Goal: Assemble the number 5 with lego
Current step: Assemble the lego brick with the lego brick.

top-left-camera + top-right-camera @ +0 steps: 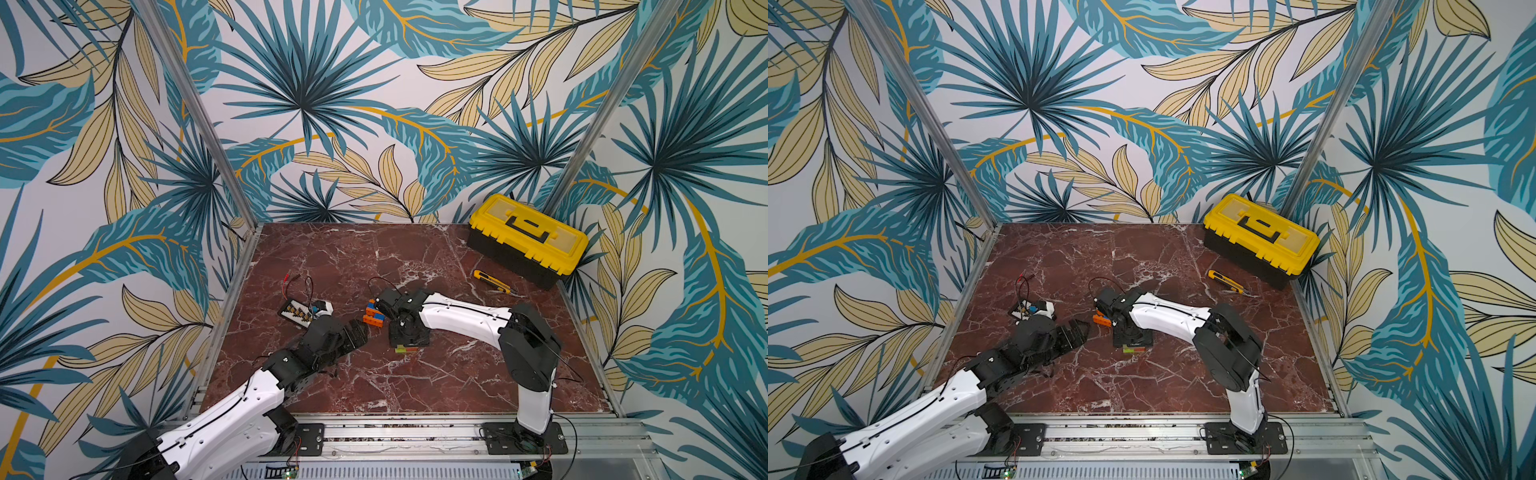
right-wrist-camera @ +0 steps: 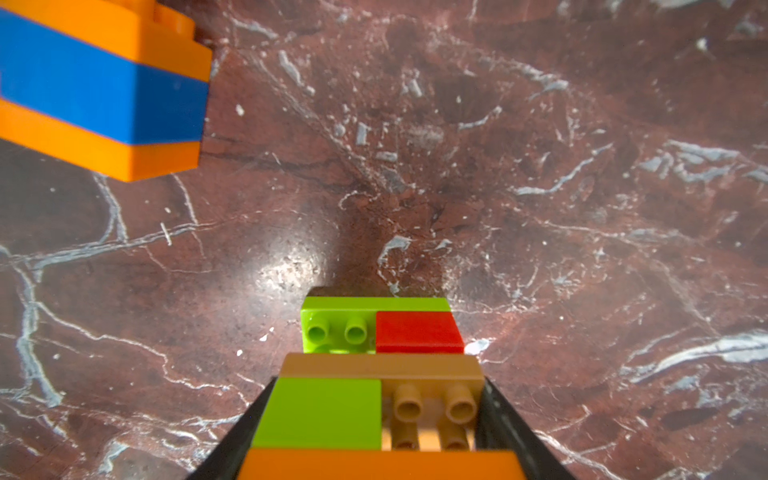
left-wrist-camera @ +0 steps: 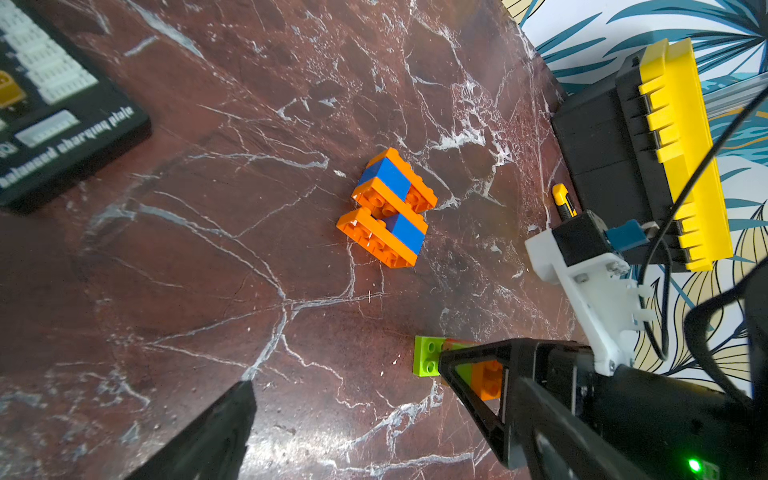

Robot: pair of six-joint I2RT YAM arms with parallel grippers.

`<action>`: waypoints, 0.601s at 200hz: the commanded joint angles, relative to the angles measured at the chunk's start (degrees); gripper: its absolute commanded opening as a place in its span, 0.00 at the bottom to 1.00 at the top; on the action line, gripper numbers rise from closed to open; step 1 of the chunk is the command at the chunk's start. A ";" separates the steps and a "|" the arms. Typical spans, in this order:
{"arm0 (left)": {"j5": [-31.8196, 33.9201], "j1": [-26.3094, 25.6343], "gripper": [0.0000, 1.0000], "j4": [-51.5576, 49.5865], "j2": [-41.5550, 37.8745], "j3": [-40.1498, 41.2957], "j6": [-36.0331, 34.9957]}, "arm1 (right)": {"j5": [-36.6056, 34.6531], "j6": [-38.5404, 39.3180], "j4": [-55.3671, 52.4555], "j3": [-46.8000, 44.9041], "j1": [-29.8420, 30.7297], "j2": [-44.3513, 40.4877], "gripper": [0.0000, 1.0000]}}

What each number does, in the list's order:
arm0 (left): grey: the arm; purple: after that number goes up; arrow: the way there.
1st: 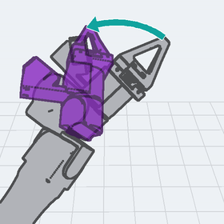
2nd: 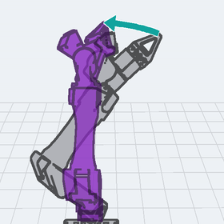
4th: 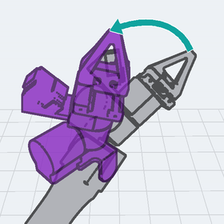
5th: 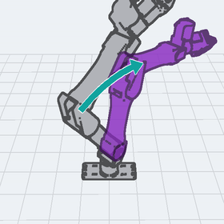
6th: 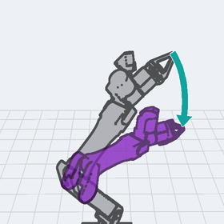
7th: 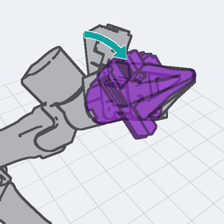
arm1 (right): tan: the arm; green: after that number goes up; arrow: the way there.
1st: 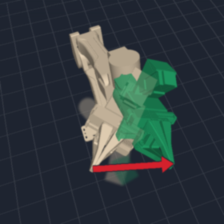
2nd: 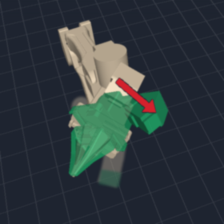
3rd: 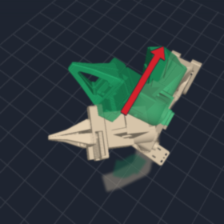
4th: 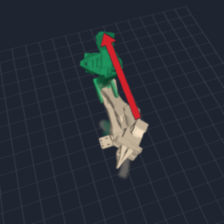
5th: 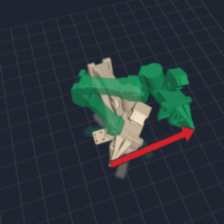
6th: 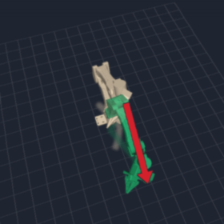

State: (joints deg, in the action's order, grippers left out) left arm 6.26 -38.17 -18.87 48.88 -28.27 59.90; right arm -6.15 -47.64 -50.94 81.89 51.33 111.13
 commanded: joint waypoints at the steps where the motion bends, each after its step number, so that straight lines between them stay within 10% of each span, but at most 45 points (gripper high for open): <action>1: 0.59 0.35 1.00 0.28 -0.94 2.17 0.21 | 1.95 0.28 -0.63 -0.99 0.72 2.57 0.60; 120: 0.21 0.31 1.00 0.44 -0.29 2.26 0.54 | 2.66 0.38 2.27 -5.16 0.70 0.35 0.59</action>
State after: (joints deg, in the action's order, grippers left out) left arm 6.22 -38.17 -18.87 48.75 -27.68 60.03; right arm -5.98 -47.51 -48.56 79.70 51.46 109.71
